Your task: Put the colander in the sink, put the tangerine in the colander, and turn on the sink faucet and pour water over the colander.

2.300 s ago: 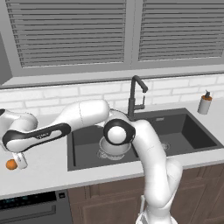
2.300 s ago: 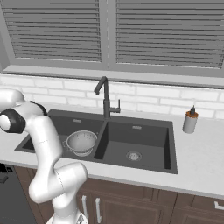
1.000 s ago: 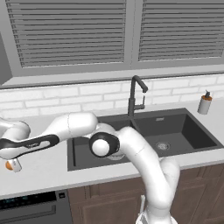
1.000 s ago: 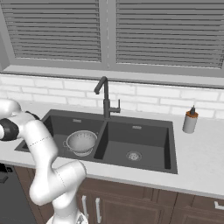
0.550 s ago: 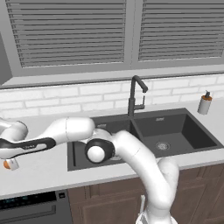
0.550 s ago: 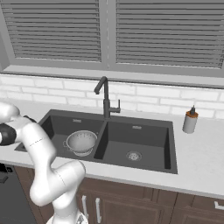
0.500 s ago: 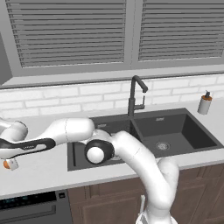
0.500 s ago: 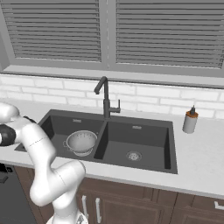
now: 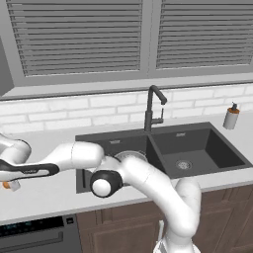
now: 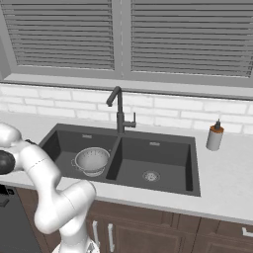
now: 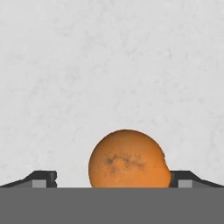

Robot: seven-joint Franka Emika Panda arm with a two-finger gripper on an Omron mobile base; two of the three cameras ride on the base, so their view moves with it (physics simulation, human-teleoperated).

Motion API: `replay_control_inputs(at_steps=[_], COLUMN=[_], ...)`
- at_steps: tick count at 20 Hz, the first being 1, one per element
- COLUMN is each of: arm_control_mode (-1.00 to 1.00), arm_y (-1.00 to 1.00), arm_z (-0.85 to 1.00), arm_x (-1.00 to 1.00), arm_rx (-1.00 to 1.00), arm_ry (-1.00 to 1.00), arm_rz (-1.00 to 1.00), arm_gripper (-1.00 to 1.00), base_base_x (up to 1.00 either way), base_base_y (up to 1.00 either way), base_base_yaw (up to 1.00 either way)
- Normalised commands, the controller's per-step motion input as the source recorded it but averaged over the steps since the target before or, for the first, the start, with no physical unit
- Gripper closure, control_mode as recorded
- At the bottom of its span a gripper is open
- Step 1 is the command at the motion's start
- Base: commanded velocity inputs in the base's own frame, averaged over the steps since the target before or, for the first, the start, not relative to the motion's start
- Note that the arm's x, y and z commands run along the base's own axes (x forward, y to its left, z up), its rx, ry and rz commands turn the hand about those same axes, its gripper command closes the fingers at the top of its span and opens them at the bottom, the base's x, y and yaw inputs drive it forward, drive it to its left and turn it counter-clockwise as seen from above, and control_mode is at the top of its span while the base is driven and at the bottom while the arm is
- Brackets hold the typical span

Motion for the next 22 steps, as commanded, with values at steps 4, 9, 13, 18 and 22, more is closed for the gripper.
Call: replay_control_inputs(at_steps=[4,9,13,18,22], arm_control_mode=[-1.00,-1.00,-1.00,-1.00,-1.00], arm_y=[0.29,0.37,0.27,-0.13,-0.50], arm_z=[-0.31,-0.27,-0.04,0.38,0.98], arm_x=[0.32,0.16,0.06,-0.05,-0.30], arm_rx=[0.00,0.00,0.00,0.01,0.03], arm_ry=[0.01,0.03,0.00,0.00,-0.03], arm_rz=[0.05,0.06,0.03,0.00,0.00], arm_gripper=[-1.00,-1.00,1.00,1.00,1.00], base_base_x=[0.00,0.00,0.00,0.00,0.00], base_base_y=[0.00,0.00,0.00,0.00,0.00], base_base_yaw=[0.00,0.00,0.00,0.00,0.00])
